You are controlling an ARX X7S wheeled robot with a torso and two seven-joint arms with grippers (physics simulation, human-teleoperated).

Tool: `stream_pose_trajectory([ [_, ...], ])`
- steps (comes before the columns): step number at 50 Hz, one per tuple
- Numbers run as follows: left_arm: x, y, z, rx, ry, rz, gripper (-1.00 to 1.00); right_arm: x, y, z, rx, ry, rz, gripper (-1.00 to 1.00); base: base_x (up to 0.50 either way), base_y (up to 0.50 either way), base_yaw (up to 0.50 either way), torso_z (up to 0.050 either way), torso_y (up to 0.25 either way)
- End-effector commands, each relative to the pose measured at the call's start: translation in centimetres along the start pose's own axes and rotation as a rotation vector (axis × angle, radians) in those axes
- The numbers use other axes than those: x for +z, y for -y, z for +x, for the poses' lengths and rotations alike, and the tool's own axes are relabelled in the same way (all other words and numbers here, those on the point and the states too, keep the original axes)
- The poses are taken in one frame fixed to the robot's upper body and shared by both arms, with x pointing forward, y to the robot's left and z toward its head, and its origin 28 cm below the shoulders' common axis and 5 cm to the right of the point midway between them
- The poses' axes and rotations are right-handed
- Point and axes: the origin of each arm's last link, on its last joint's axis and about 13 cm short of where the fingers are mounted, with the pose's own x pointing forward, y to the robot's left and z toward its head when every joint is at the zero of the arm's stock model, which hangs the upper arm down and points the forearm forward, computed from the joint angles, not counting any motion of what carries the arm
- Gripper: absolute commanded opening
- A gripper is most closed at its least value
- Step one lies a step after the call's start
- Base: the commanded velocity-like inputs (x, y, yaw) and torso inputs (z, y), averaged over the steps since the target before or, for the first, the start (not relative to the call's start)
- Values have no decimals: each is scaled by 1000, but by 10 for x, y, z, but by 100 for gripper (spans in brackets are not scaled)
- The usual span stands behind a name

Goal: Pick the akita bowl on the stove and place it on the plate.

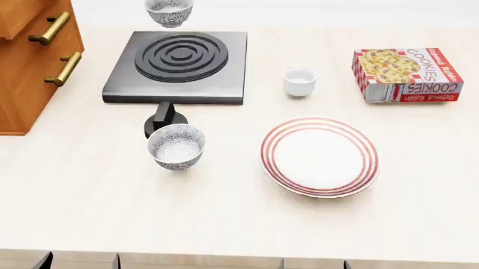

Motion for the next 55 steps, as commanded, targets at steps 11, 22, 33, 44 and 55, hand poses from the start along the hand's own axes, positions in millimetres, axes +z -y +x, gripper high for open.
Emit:
stream_pose_trajectory([
  [11, -3, 1, 1, -19, -6, 12, 100, 0, -1, 0, 2, -7, 4, 100, 0, 0, 0, 0, 0],
  [22, -3, 1, 1, -14, 5, 26, 100, -2, 0, 2, 2, -6, 3, 100, 0, 0, 0, 0, 0],
  [33, -6, 1, 2, -20, -3, 29, 100, -3, 0, 3, 17, -8, 3, 100, 0, 0, 0, 0, 0],
  [44, -5, 2, 1, -24, -3, 31, 100, 48, -10, 27, 47, 74, -30, 100, 0, 0, 0, 0, 0],
  [55, -6, 1, 0, -23, -1, 30, 100, 187, -36, 63, 111, 290, 14, 100, 0, 0, 0, 0, 0],
])
